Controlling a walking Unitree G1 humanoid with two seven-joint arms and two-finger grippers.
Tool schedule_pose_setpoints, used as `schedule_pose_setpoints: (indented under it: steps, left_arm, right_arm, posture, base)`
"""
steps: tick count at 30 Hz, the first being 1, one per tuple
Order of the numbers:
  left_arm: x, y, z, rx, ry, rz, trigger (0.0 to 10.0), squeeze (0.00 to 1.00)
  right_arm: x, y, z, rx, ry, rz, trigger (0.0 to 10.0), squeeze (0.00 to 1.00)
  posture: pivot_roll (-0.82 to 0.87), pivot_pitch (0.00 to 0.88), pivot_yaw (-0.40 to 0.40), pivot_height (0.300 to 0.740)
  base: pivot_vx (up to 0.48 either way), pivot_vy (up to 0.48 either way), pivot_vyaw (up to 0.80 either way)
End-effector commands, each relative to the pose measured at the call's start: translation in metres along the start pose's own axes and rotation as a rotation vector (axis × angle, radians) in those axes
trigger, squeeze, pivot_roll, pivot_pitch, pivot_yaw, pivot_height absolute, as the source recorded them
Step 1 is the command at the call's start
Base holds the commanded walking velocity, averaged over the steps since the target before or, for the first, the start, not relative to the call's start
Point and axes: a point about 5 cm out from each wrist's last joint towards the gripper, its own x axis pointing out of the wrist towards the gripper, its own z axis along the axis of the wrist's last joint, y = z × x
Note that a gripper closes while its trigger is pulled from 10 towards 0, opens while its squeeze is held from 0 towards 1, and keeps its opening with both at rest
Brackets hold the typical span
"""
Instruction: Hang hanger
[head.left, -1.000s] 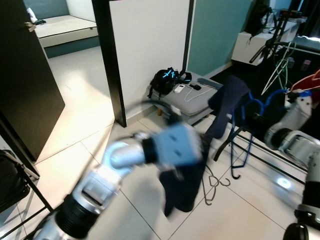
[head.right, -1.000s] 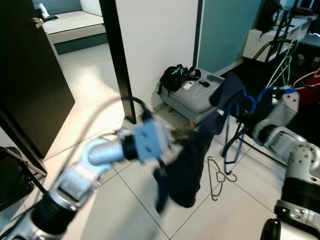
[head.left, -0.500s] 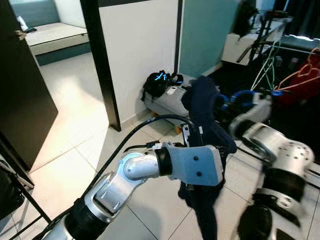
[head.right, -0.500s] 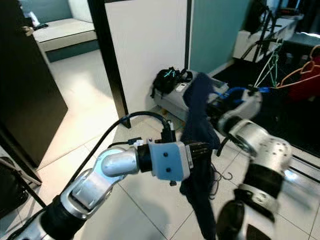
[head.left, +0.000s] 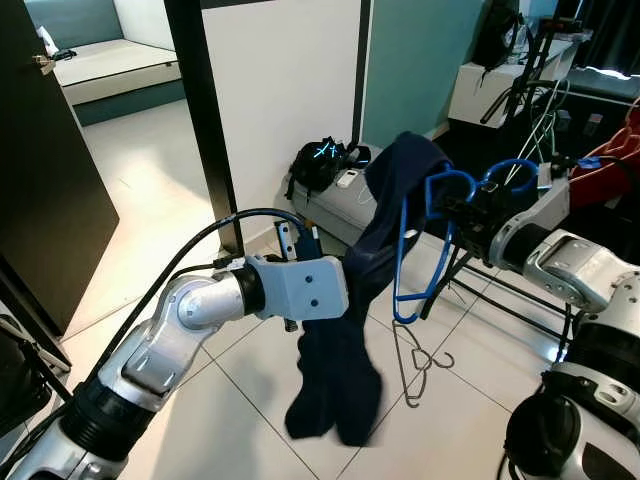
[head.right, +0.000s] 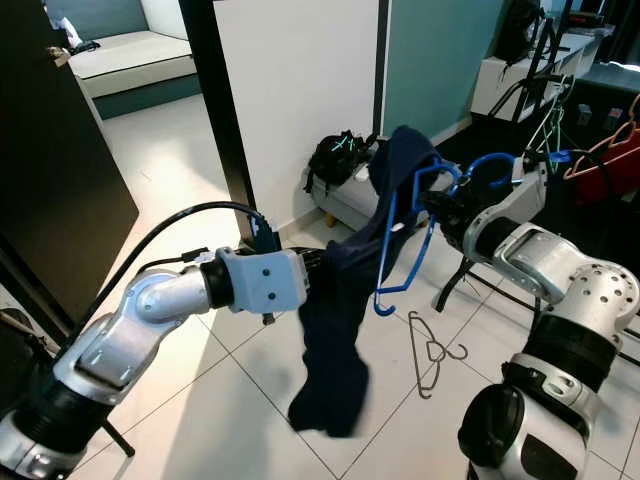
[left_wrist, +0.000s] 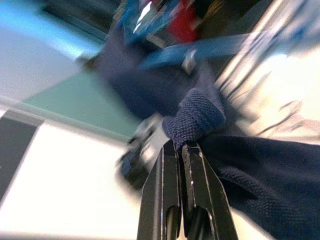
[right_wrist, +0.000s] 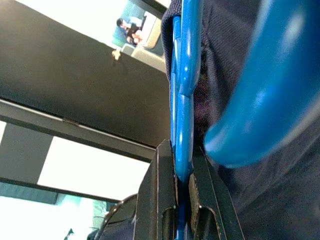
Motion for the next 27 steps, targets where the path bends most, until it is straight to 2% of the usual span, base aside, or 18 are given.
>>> schedule_pose_setpoints:
  steps: [1,5,6,7,8,11,13,14,15,22,24,25,27]
  left_arm:
    - [-0.003,0.007,0.000,0.028,0.003,0.023,10.0,0.00]
    - [-0.002,0.006,0.003,0.024,-0.011,0.022,10.0,0.00]
    - [0.005,-0.003,0.017,0.002,-0.069,0.009,10.0,0.00]
    - [0.005,-0.003,0.017,0.002,-0.069,0.009,10.0,0.00]
    - [0.009,-0.008,0.024,-0.012,-0.102,0.002,10.0,0.00]
    - [0.011,-0.011,0.029,-0.019,-0.124,-0.002,10.0,0.00]
    - [0.015,-0.018,0.036,-0.043,-0.162,-0.005,10.0,0.00]
    - [0.015,-0.018,0.036,-0.043,-0.162,-0.005,10.0,0.00]
    - [0.016,-0.021,0.039,-0.054,-0.175,-0.004,10.0,0.00]
    - [0.018,-0.027,0.045,-0.072,-0.202,0.003,10.0,0.00]
    - [0.020,-0.032,0.048,-0.078,-0.212,-0.002,10.0,0.00]
    - [0.021,-0.036,0.050,-0.081,-0.218,-0.006,10.0,0.00]
    - [0.021,-0.036,0.050,-0.081,-0.218,-0.006,10.0,0.00]
  right_arm:
    - [-0.002,0.010,0.009,-0.010,-0.056,0.024,10.0,0.00]
    - [0.000,0.008,0.012,0.014,-0.090,0.008,10.0,0.00]
    - [0.004,0.001,0.018,0.098,-0.194,-0.050,10.0,0.00]
    - [0.004,0.001,0.018,0.098,-0.194,-0.050,10.0,0.00]
    - [0.006,-0.003,0.020,0.147,-0.252,-0.085,10.0,0.00]
    - [0.006,-0.006,0.022,0.176,-0.283,-0.107,10.0,0.00]
    - [0.003,-0.017,0.029,0.243,-0.392,-0.188,10.0,0.00]
    - [0.003,-0.017,0.029,0.243,-0.392,-0.188,10.0,0.00]
    - [0.001,-0.023,0.033,0.276,-0.437,-0.222,10.0,0.00]
    - [-0.002,-0.028,0.038,0.328,-0.496,-0.250,10.0,0.00]
    - [0.002,-0.022,0.036,0.341,-0.475,-0.213,10.0,0.00]
    - [0.008,-0.014,0.031,0.350,-0.438,-0.165,10.0,0.00]
    - [0.008,-0.014,0.031,0.350,-0.438,-0.165,10.0,0.00]
  posture:
    - [-0.07,0.006,0.011,0.740]
    - [-0.06,0.005,0.009,0.740]
    - [-0.06,0.004,0.007,0.740]
    - [-0.06,0.004,0.007,0.740]
    - [-0.06,0.004,0.007,0.740]
    - [-0.06,0.004,0.007,0.740]
    - [-0.06,0.001,0.006,0.740]
    - [-0.06,0.001,0.006,0.740]
    - [-0.06,0.000,0.005,0.740]
    - [-0.05,0.000,0.005,0.740]
    - [-0.05,0.000,0.005,0.740]
    - [-0.05,0.000,0.005,0.740]
    - [-0.05,0.000,0.005,0.740]
  base:
    - [0.000,0.000,0.00]
    - [0.000,0.000,0.00]
    - [0.000,0.000,0.00]
    - [0.000,0.000,0.00]
    - [0.000,0.000,0.00]
    - [0.000,0.000,0.00]
    - [0.000,0.000,0.00]
    - [0.000,0.000,0.00]
    - [0.000,0.000,0.00]
    - [0.000,0.000,0.00]
    - [0.000,0.000,0.00]
    - [0.000,0.000,0.00]
    - [0.000,0.000,0.00]
